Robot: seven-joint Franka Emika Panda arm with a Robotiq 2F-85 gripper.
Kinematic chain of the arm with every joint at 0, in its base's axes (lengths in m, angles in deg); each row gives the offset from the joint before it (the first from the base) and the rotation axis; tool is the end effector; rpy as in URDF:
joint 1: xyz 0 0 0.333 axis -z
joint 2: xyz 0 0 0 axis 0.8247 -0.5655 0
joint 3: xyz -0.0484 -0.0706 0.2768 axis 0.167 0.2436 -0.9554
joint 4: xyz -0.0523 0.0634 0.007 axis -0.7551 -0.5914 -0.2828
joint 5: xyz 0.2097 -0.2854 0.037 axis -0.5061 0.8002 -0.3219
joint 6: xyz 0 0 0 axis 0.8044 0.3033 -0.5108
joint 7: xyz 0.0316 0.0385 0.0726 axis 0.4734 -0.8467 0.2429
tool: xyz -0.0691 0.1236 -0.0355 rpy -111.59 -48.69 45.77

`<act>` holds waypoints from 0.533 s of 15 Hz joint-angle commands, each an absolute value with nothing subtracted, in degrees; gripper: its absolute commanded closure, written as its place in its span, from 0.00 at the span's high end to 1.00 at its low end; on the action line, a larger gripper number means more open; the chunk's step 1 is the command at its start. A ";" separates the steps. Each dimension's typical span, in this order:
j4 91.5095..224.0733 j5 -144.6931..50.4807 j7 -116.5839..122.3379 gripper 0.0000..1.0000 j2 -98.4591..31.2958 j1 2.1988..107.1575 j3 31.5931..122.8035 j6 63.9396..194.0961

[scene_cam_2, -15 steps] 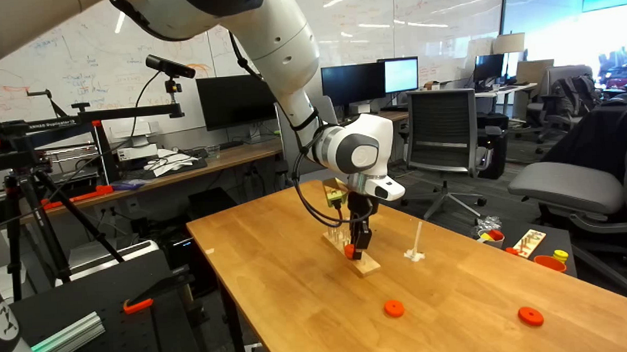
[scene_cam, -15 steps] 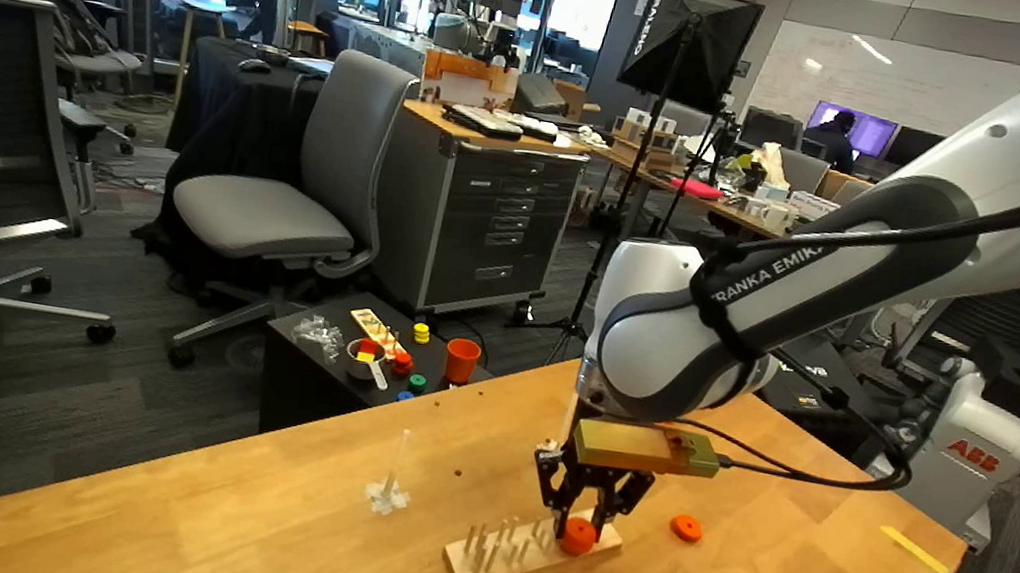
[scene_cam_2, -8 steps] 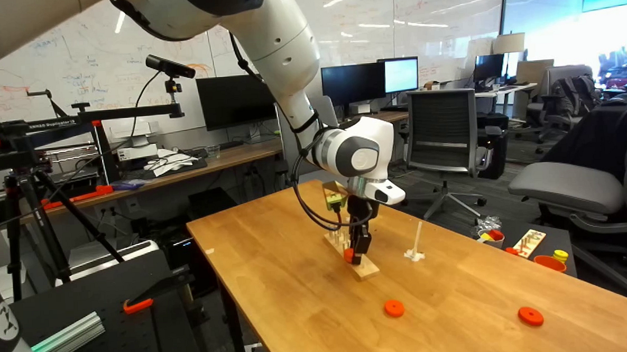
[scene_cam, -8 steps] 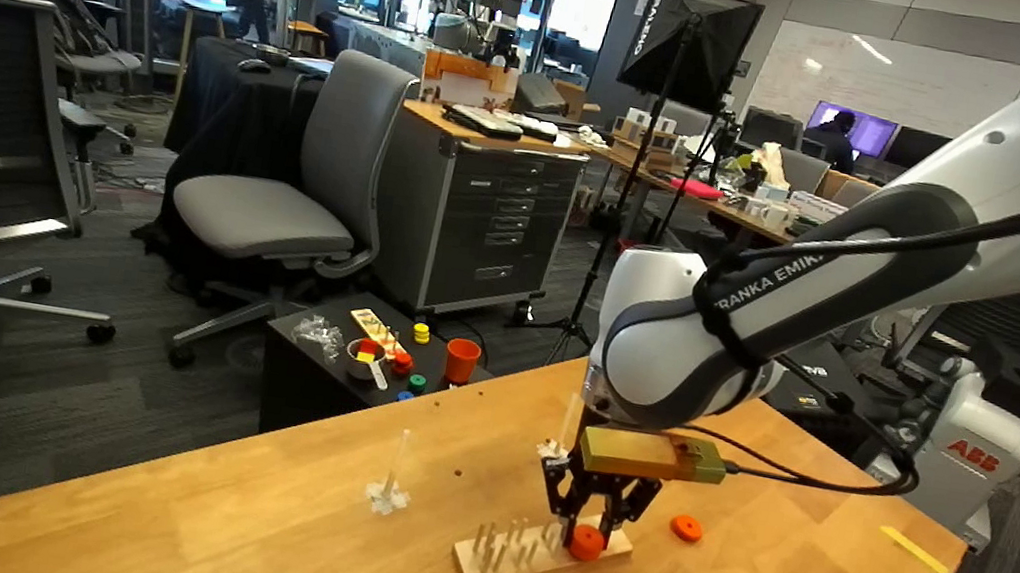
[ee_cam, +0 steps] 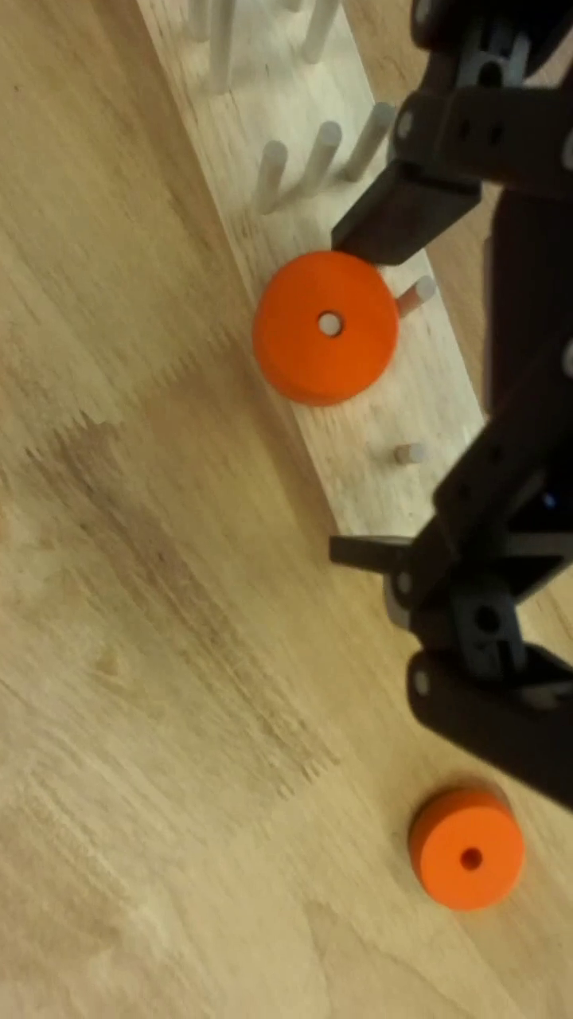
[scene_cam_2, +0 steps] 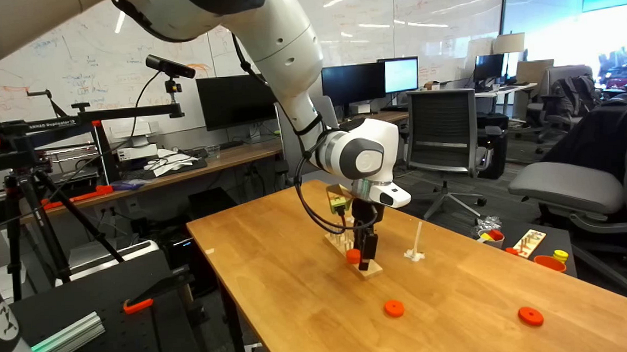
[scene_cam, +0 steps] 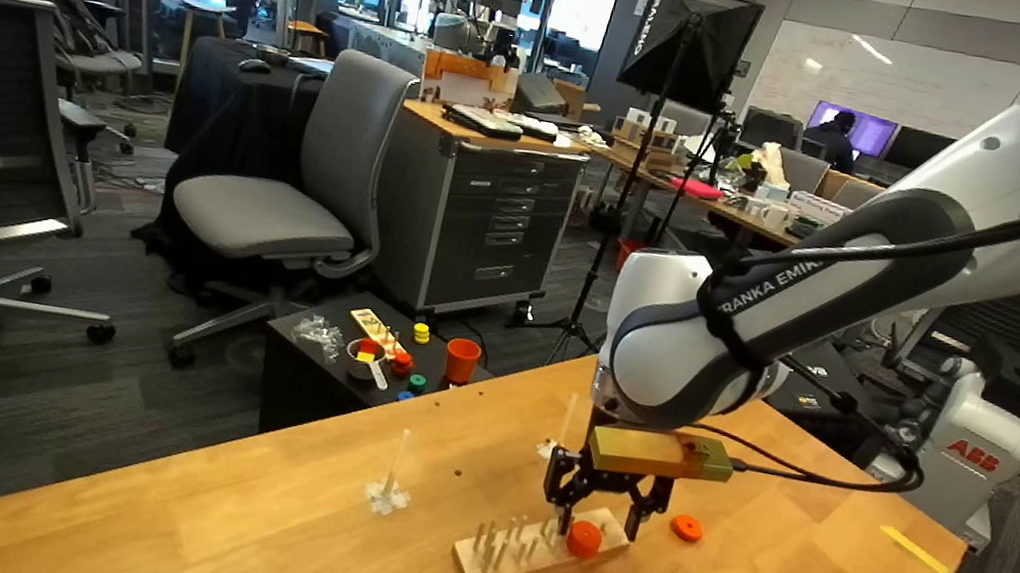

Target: Attach the orange discs to the rods on the wooden rack

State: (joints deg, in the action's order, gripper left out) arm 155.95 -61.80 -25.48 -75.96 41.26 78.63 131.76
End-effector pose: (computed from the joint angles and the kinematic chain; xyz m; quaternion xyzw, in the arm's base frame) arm 0.5864 0.0988 -0.0028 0.9576 -0.2693 -0.1011 0.0182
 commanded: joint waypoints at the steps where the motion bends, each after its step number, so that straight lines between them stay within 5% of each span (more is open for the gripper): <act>1: 157.14 -59.26 -26.86 1.00 -73.23 41.12 80.07 131.10; 8: 158.24 -57.03 -27.54 1.00 -68.85 42.70 83.84 131.71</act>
